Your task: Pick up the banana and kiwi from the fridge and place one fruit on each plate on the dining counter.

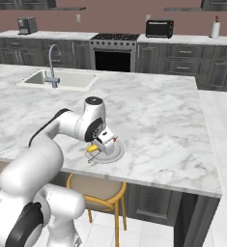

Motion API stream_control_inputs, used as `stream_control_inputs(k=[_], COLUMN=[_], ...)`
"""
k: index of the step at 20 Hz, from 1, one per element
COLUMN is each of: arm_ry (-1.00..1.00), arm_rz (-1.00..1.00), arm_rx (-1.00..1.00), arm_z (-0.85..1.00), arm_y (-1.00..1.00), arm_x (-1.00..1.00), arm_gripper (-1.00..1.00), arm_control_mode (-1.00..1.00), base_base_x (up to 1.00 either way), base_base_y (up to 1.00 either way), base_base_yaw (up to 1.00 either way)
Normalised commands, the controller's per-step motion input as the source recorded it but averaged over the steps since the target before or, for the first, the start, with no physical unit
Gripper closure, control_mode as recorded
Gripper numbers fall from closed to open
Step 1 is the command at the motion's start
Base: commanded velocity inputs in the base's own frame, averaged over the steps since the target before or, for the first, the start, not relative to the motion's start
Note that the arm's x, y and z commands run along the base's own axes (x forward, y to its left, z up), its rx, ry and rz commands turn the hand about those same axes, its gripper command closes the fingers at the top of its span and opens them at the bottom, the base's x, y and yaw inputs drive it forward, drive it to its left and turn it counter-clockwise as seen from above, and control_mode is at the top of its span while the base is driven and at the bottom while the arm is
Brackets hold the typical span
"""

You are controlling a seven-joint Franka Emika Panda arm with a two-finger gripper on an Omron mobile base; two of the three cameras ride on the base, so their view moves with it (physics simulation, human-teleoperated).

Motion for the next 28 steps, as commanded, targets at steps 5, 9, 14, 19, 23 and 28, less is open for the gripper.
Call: stream_control_inputs(k=[5, 9, 14, 19, 23, 28], arm_ry=[0.00, 0.00, 0.00, 0.00, 0.00, 0.01], arm_rz=[0.00, 0.00, 0.00, 0.00, 0.00, 0.00], arm_rx=[-0.05, -0.02, -0.01, 0.00, 0.00, 0.00], arm_z=[-0.33, -0.25, -0.31, -0.29, -0.25, -0.22], arm_y=[0.00, 0.00, 0.00, 0.01, 0.00, 0.01], arm_x=[0.47, 0.30, 0.29, 0.27, 0.21, 0.21], arm_gripper=[1.00, 1.00, 1.00, 1.00, 1.00, 1.00], arm_control_mode=[-1.00, -1.00, -1.00, -1.00, -1.00, -1.00], base_base_x=[0.00, 0.00, 0.00, 0.00, 0.00, 0.00], base_base_y=[0.00, 0.00, 0.00, 0.00, 0.00, 0.00], base_base_yaw=[0.00, 0.00, 0.00, 0.00, 0.00, 0.00])
